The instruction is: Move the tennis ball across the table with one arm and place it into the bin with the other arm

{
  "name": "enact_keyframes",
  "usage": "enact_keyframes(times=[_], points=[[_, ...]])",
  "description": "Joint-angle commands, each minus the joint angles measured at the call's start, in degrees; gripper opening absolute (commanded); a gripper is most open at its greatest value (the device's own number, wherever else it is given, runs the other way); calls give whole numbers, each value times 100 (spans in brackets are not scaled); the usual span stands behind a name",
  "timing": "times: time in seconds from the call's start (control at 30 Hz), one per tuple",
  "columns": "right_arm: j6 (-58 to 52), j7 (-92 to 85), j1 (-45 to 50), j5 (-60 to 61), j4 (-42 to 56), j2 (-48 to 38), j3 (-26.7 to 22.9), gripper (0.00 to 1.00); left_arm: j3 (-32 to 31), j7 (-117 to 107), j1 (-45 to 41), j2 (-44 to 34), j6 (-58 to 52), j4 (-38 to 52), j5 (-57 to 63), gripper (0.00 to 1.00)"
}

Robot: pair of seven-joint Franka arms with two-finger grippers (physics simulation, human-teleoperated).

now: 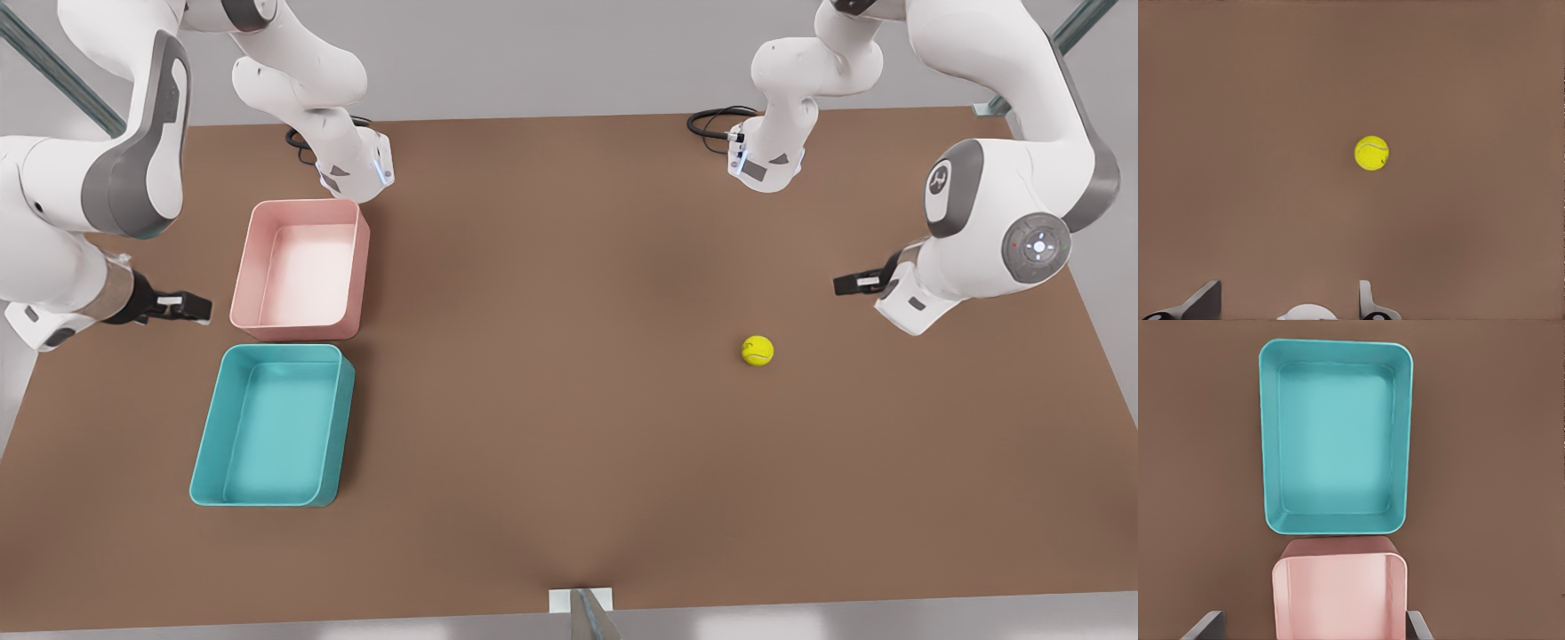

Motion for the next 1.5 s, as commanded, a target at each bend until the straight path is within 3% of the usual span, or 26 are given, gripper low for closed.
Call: enact_keyframes(times=[0.0, 0.03, 0.07, 0.1, 0.17, 0.2, 0.3, 0.33, 0.4, 0.47, 0.63, 0.8, 0.87, 0.97, 1.47], points=[[237, -271, 1, -100, 4, 19, -2, 100, -1, 53, 1, 2, 215, 3, -32, 100], [228, -271, 10, -109, 39, 54, -11, 100, -1, 62, 10, 3, 250, 3, -32, 100], [202, -289, 36, -91, 74, 142, -37, 100, -1, 184, 10, 64, 302, -15, -32, 67], [184, -210, 80, -83, 21, 247, -37, 100, 8, 588, 10, 161, 364, -67, -14, 21], [202, -166, 150, -12, 13, 256, -11, 100, 78, 2061, 115, 204, 2130, -1139, -445, 21], [202, -175, 151, -21, 13, 247, -11, 100, 140, 4618, 142, 310, 2674, -1368, -349, 21], [176, -175, 150, -30, 294, 300, -55, 100, 140, 9237, 142, 486, 4731, -2431, 258, 21], [0, -227, 203, -109, 294, 300, -37, 100, 140, 9553, 168, 635, 5338, -2687, 284, 21], [-27, -324, 212, -65, 347, 317, -29, 100, 140, 10151, 274, 1083, 5435, -2696, 355, 21], [-264, -368, 238, -65, 329, 309, -11, 100, 140, 10213, 274, 1040, 6050, -3188, 363, 21], [-317, -359, 247, -39, 294, 300, -11, 100, 96, 11083, 256, 1040, 5848, -3320, 434, 21], [-317, -421, 247, 5, 294, 309, -11, 100, -45, 8333, 151, 1031, 5295, -3416, 451, 21], [-396, -438, 247, 5, 268, 291, -11, 100, -45, 8306, 151, 934, 4741, -3408, 451, 21], [-396, -438, 247, 5, 268, 300, -11, 100, -45, 8708, 124, 1057, 5452, -3513, 935, 21], [-396, -447, 247, 23, 303, 335, -11, 100, -80, 9413, 10, 1286, 5647, -3935, 944, 21]])
